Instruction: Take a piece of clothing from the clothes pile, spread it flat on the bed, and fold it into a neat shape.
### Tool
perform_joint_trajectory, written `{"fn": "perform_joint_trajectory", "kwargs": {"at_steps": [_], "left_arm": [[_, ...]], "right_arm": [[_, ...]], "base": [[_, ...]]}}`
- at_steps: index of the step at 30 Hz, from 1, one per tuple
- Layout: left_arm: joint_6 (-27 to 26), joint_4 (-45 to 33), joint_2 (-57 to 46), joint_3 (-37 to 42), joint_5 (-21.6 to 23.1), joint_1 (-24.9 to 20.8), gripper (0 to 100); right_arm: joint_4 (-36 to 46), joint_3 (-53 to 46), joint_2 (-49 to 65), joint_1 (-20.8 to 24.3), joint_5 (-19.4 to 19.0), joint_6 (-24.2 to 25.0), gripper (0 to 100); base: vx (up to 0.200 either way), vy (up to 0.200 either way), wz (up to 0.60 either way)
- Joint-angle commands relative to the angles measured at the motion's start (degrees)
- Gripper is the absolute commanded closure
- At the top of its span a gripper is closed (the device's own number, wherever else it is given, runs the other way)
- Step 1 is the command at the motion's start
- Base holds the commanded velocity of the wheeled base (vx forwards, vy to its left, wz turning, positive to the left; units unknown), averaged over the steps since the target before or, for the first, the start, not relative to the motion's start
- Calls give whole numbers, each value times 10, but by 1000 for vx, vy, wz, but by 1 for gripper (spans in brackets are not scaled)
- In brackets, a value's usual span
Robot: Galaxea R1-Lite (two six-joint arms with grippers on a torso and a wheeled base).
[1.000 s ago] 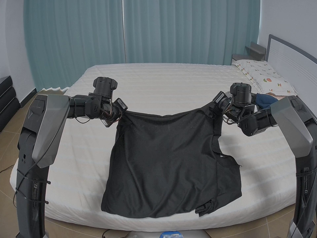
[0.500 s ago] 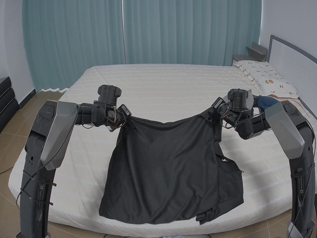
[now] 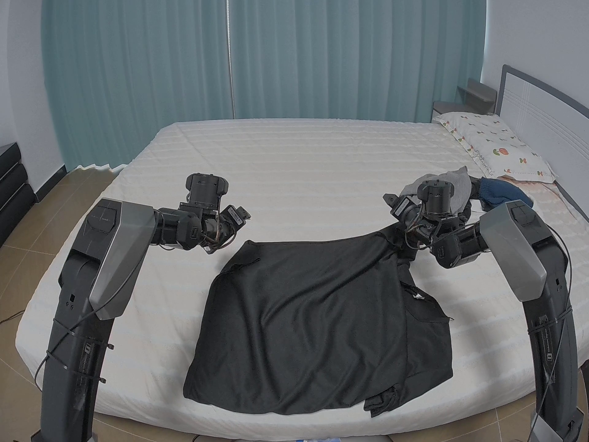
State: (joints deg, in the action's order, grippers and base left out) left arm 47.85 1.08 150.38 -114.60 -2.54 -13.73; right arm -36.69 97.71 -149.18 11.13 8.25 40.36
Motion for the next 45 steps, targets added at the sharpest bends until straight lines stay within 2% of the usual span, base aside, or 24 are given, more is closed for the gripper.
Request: {"fn": "perform_joint_trajectory", "kwargs": {"at_steps": [1, 3, 6, 11, 14, 18, 23, 30, 35, 45], "left_arm": [[1, -13, 0, 0, -5, 15, 0], [1, -19, -2, 0, -5, 17, 0], [1, -33, -2, 0, -3, 16, 0], [0, -38, 0, 0, 13, 8, 0], [-10, -37, 1, 0, 21, 3, 0], [-40, -28, 10, 0, 23, -1, 0], [-43, 7, 25, 0, 23, -11, 0], [-47, 35, 42, 0, 20, -18, 0], [-48, 59, 54, 0, 15, -17, 0], [-50, 65, 69, 0, 2, -17, 0]], "right_arm": [[-6, -52, 27, -39, -12, 0, 0], [-6, -59, 40, -52, -16, 6, 0], [-7, -96, 71, -69, -28, 46, 0], [-49, -223, 118, -84, -130, 54, 0], [-65, -261, 130, -89, -154, 55, 0], [-83, -332, 149, -89, -158, 53, 0], [-143, -430, 173, -83, -159, 58, 0], [-277, -550, 174, -59, -159, 74, 0], [-328, -578, 159, -47, -159, 74, 0], [-334, -582, 151, -41, -158, 74, 0]], "base": [[0, 0, 0], [0, 0, 0], [0, 0, 0], [0, 0, 0], [0, 0, 0], [0, 0, 0], [0, 0, 0], [0, 0, 0], [0, 0, 0], [0, 0, 0]]}}
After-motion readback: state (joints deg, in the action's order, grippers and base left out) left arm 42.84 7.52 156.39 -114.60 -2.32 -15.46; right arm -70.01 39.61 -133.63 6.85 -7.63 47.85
